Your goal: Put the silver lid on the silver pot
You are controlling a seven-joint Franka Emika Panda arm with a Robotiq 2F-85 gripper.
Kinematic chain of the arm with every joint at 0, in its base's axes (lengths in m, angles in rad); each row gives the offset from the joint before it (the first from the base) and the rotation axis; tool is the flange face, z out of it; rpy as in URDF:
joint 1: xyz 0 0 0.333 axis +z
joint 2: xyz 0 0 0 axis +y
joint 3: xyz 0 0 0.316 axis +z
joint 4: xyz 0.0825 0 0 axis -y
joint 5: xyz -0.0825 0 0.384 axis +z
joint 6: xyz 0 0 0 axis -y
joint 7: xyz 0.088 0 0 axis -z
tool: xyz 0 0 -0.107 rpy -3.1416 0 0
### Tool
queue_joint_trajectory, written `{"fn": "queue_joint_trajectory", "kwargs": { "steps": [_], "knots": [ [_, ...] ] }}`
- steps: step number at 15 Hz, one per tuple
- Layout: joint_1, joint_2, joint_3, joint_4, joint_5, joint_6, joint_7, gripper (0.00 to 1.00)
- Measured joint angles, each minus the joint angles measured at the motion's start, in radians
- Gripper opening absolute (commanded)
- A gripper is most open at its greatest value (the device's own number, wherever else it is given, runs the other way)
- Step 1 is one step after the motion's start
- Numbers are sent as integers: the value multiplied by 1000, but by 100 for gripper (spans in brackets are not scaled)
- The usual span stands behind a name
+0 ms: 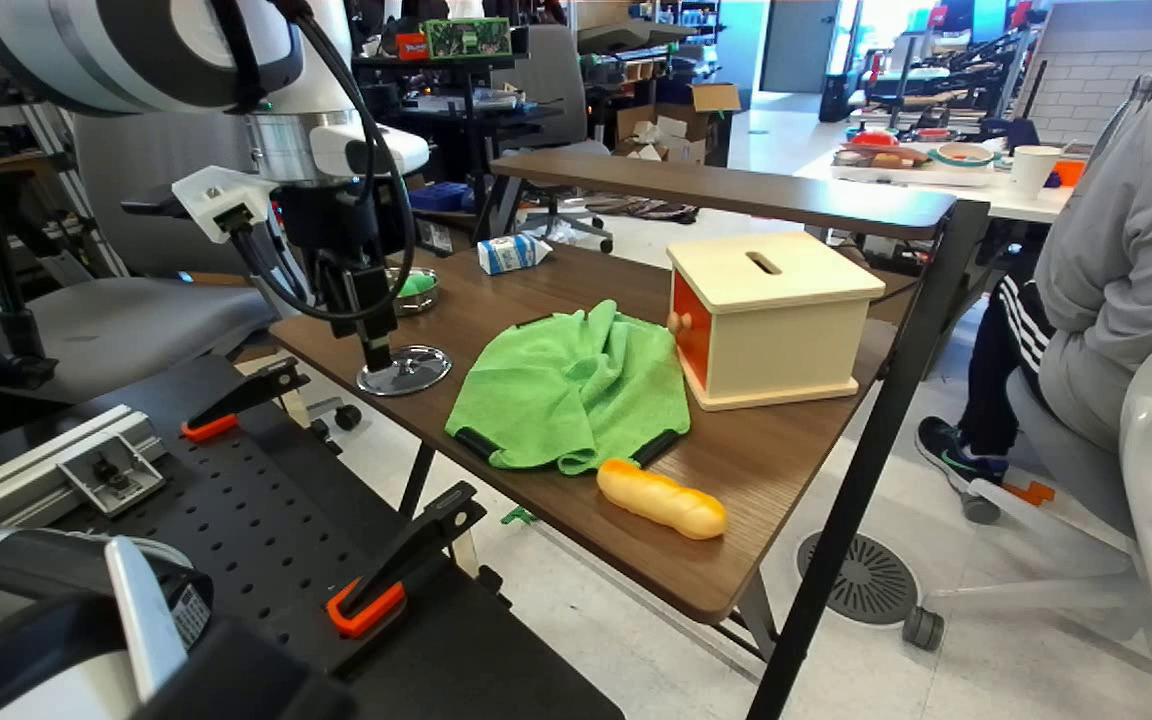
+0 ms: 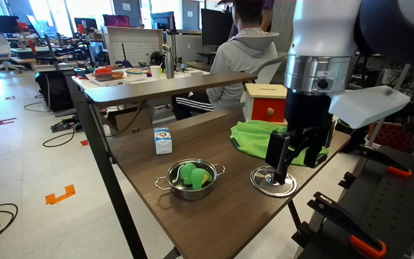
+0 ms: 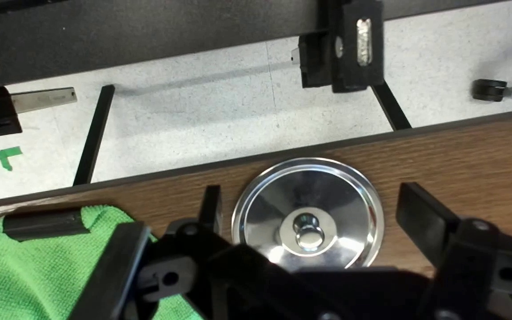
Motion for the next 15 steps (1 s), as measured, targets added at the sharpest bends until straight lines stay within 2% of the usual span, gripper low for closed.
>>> {"fn": "queue_joint_trajectory", "kwargs": {
  "steps": [6,7,8,15],
  "knots": [
    [35,76,-41,54,-15,0,26,100],
    [41,87,-47,66,-15,0,31,94],
    [46,98,-51,78,-15,0,35,74],
    [90,148,-88,138,-16,0,64,22]
  ]
}}
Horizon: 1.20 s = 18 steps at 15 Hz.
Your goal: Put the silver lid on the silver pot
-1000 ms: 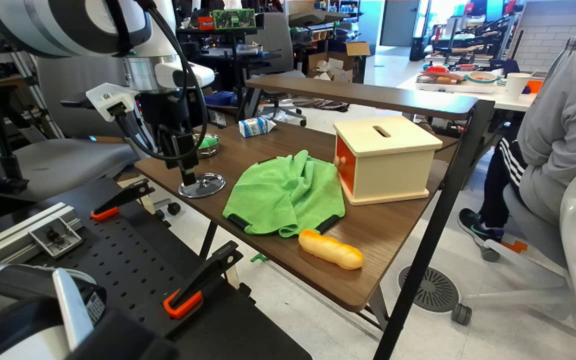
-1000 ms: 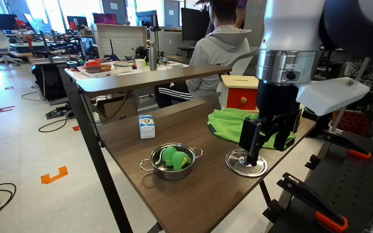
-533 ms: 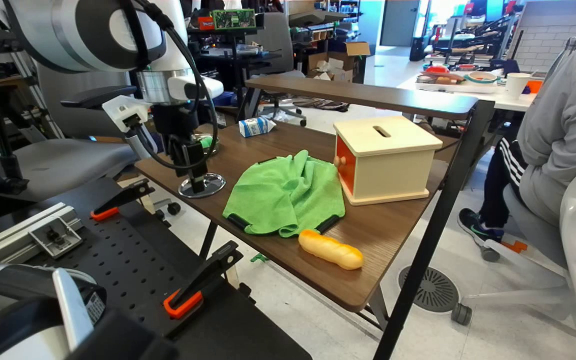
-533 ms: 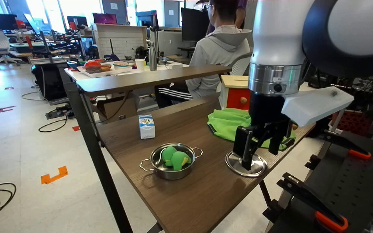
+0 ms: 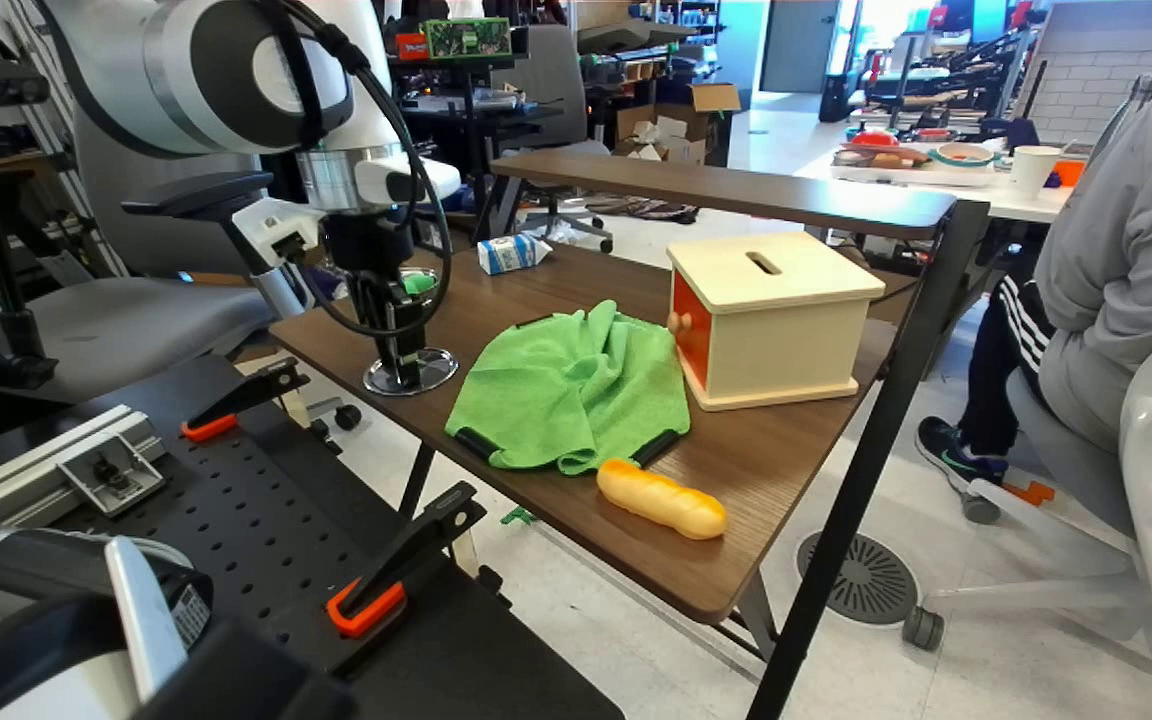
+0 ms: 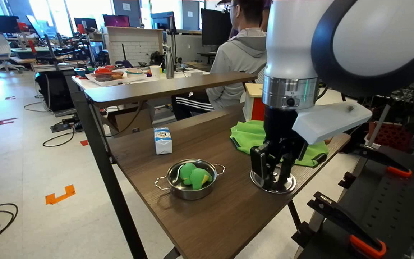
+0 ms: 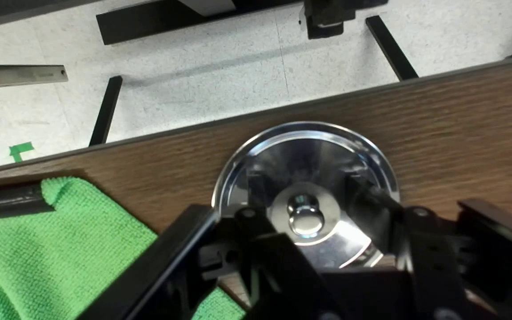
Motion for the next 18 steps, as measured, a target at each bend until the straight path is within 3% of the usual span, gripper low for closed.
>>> {"fn": "queue_joint_trajectory", "kwargs": {
  "steps": [3,12,18],
  "knots": [
    [13,-1,-16,11,-1,0,8,2],
    [46,-18,-63,20,-30,0,38,5],
    [50,-156,-87,20,-106,-18,46,5]
  ]
}}
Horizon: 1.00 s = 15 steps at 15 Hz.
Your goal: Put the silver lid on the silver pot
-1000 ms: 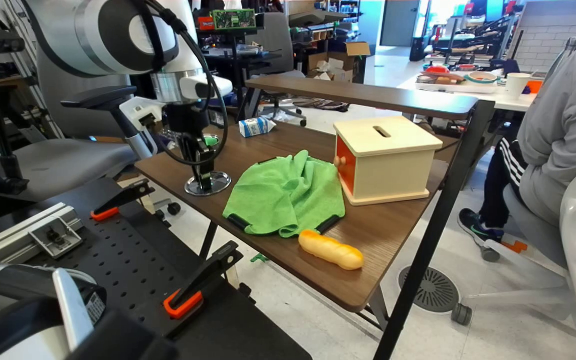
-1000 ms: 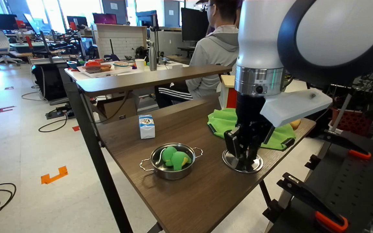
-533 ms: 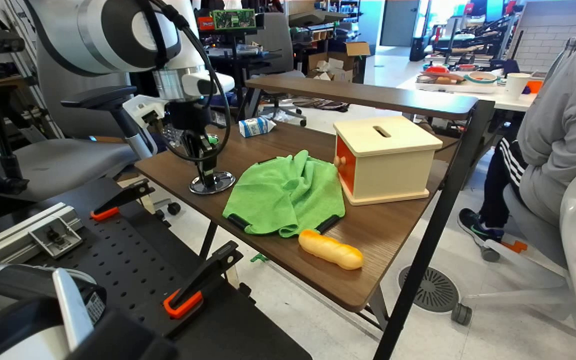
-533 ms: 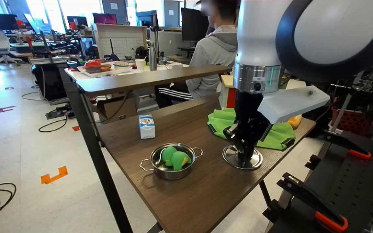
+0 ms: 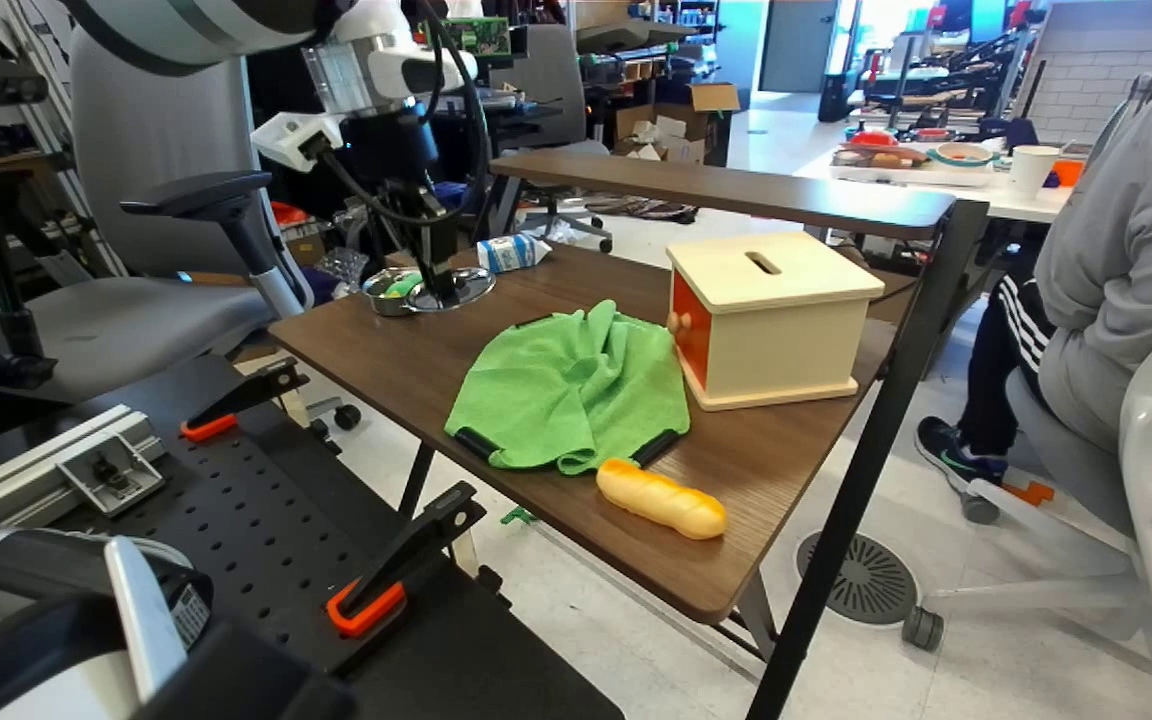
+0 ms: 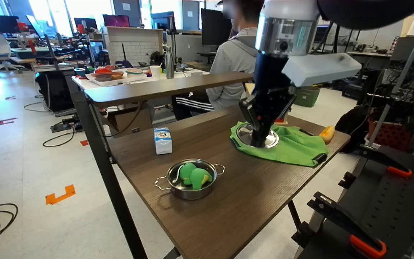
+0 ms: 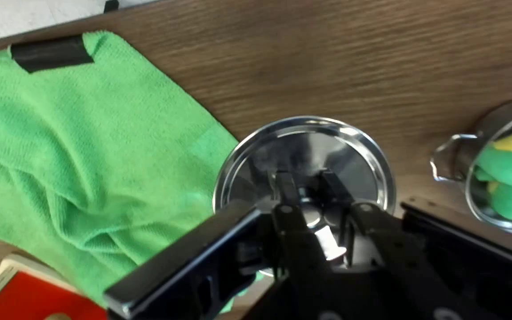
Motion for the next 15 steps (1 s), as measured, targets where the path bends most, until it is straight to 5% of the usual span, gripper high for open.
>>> {"fn": "queue_joint_trajectory", "kwargs": {
  "steps": [9,15],
  "knots": [
    [14,-100,209,80,-17,-29,1,5],
    [26,-28,248,136,-37,-79,1,5]
  ]
}}
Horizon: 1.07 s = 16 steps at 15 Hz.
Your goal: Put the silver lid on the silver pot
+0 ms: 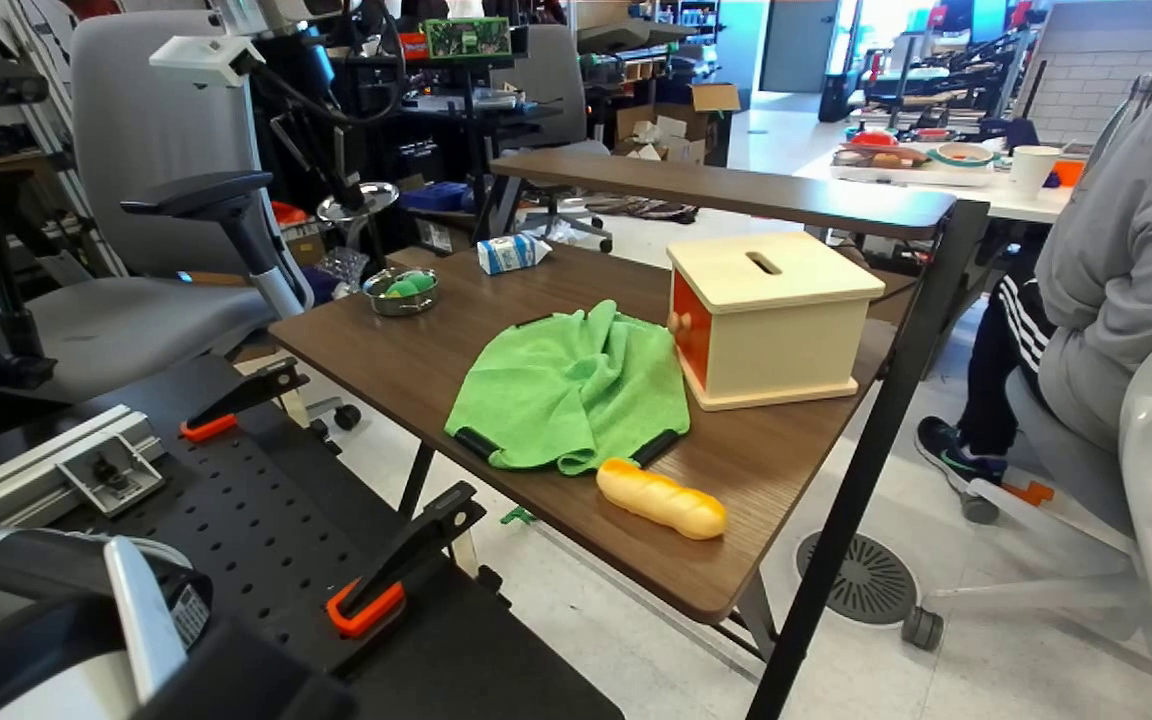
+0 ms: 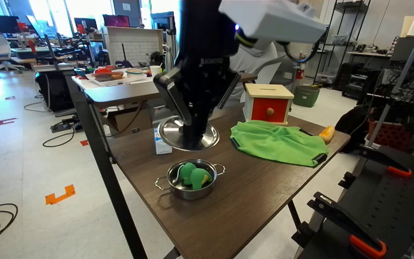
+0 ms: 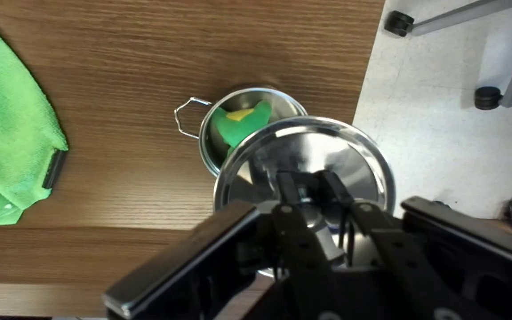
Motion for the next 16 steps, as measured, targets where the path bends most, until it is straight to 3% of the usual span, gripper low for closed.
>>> {"fn": "queue_joint_trajectory", "kwargs": {
  "steps": [8,16],
  "knots": [
    [19,187,-8,116,-2,-37,-1,5],
    [22,281,-44,208,0,-83,-1,5]
  ]
}}
